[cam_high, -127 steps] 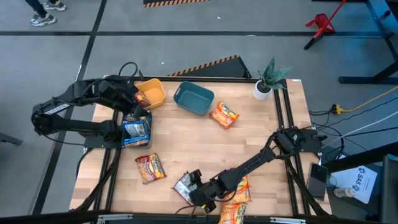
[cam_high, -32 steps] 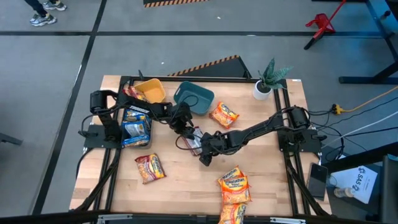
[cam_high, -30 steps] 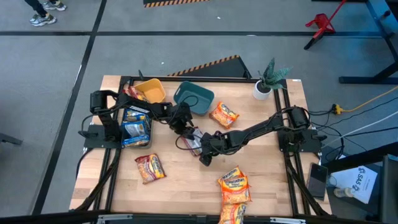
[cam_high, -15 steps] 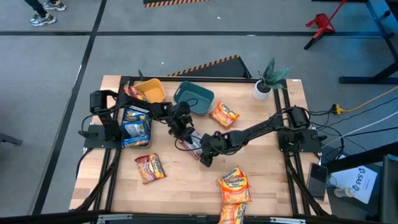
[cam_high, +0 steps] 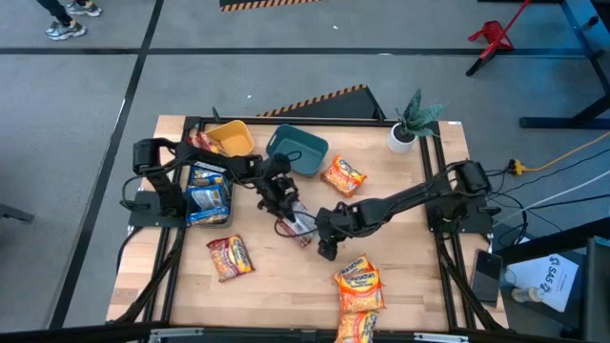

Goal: Sort Maruchan noodles
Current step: Put the red noodle pack into the yellow bin

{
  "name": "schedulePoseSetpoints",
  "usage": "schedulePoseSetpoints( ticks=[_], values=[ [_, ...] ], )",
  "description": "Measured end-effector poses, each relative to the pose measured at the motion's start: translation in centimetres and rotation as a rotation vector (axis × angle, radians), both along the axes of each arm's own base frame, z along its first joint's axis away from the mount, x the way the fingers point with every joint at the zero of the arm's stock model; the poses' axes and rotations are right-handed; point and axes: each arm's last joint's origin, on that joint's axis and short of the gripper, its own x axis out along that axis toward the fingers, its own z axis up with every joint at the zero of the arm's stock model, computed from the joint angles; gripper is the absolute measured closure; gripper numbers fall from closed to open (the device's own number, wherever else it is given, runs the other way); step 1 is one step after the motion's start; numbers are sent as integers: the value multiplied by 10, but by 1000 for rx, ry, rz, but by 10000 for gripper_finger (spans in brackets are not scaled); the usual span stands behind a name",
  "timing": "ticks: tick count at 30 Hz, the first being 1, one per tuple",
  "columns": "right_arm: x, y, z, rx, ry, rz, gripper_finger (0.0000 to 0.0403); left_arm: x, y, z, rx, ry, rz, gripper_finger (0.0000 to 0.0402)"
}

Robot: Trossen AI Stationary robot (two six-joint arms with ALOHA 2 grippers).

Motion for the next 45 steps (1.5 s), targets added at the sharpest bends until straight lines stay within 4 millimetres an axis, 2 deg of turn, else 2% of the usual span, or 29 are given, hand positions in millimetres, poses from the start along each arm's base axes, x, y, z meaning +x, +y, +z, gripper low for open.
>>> schedulePoseSetpoints(
  ticks=[5,12,17,21,26,29,33,39,45],
  values=[
    [-20,6,22,-68,38,8,88,0,0,24,-34,-39,48,275],
    [-36,8,33,-136,84,-38,88,-12,6,93,-42,-183,172,276],
    [-38,5,34,-167,85,-69,88,-39,28,136,60,-251,365,277],
    [-37,5,34,-180,80,-54,88,-71,53,161,222,-201,534,277],
    [-36,5,34,-179,72,-54,88,-110,82,172,469,34,724,277],
    [-36,5,34,-186,71,-54,88,-134,96,171,608,231,785,277],
    [-37,5,34,-188,72,-53,88,-156,105,166,651,416,842,277],
    [-36,4,34,-210,66,-62,88,-176,104,158,588,611,852,277],
    [-36,4,34,-228,64,-51,88,-178,107,156,640,682,912,277]
  ],
)
